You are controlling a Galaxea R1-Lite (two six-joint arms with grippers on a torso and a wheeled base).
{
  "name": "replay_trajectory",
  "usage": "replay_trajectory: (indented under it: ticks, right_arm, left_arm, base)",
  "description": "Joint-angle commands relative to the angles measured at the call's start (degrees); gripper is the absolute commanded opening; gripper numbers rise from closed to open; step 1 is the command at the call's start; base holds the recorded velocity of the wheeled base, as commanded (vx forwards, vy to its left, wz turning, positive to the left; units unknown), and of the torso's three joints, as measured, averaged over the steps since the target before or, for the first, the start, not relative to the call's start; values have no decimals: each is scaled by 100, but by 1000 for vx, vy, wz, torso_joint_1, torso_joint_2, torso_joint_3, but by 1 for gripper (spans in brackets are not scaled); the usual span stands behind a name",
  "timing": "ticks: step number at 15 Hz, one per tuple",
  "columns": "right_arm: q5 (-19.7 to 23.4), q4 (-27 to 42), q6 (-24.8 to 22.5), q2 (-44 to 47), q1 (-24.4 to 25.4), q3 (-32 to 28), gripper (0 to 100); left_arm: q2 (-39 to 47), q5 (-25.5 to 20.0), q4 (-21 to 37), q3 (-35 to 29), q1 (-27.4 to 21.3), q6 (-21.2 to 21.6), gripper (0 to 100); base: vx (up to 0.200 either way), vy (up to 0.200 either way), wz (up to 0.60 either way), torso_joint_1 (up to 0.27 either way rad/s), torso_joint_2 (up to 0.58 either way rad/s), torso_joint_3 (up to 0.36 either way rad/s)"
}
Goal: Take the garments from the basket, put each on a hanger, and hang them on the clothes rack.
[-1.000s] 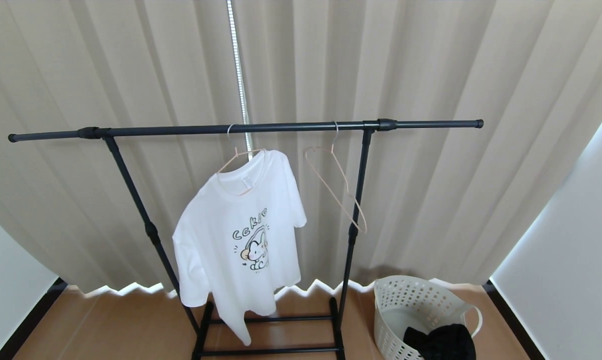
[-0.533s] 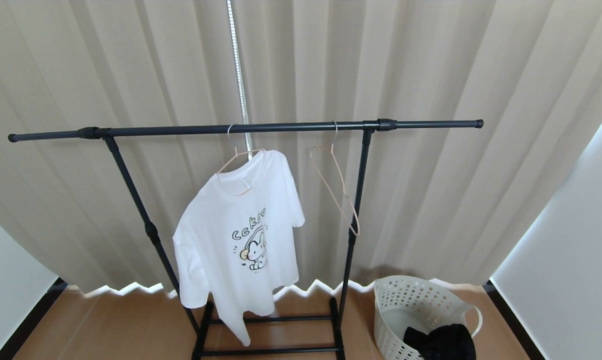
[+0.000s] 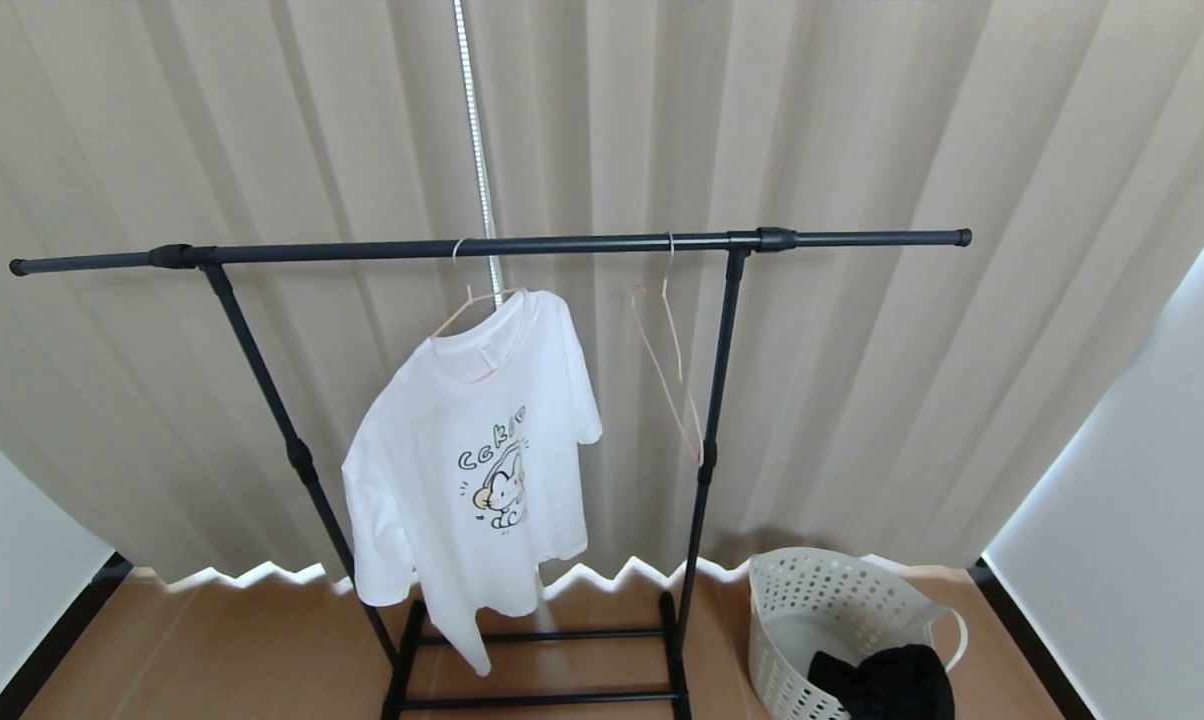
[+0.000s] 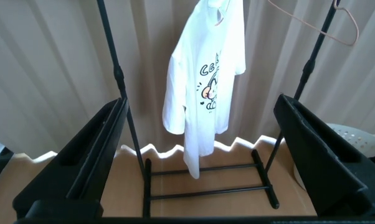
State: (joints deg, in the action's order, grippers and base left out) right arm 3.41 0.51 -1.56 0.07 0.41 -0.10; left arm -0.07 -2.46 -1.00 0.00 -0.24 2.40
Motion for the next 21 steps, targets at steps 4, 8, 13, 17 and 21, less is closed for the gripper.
replay_trajectory:
  ticks: [4,8,13,17,21]
  right_arm:
    - [1,-7,-2,1,2,1,100]
    - [1,-7,7,-7,2,1,100]
    - [1,-7,7,-7,2,1,100]
    - [1,-16,7,-7,2,1,100]
    - [1,-16,7,-7,2,1,100]
  left_arm:
    - [7,0,-6,0,-2,-3,100]
    - [7,0,-6,0,-2,-3,100]
    - [7,0,3,0,7,-12,100]
    - [7,0,-6,0,7,-12,100]
    - [7,0,-6,0,7,-20,100]
  base:
    - [0,0,0,-144,326,178]
    - [0,0,0,-149,341,183]
    - [0,0,0,-152,347,189]
    - [0,0,0,-156,363,207]
    - [0,0,0,-167,391,221]
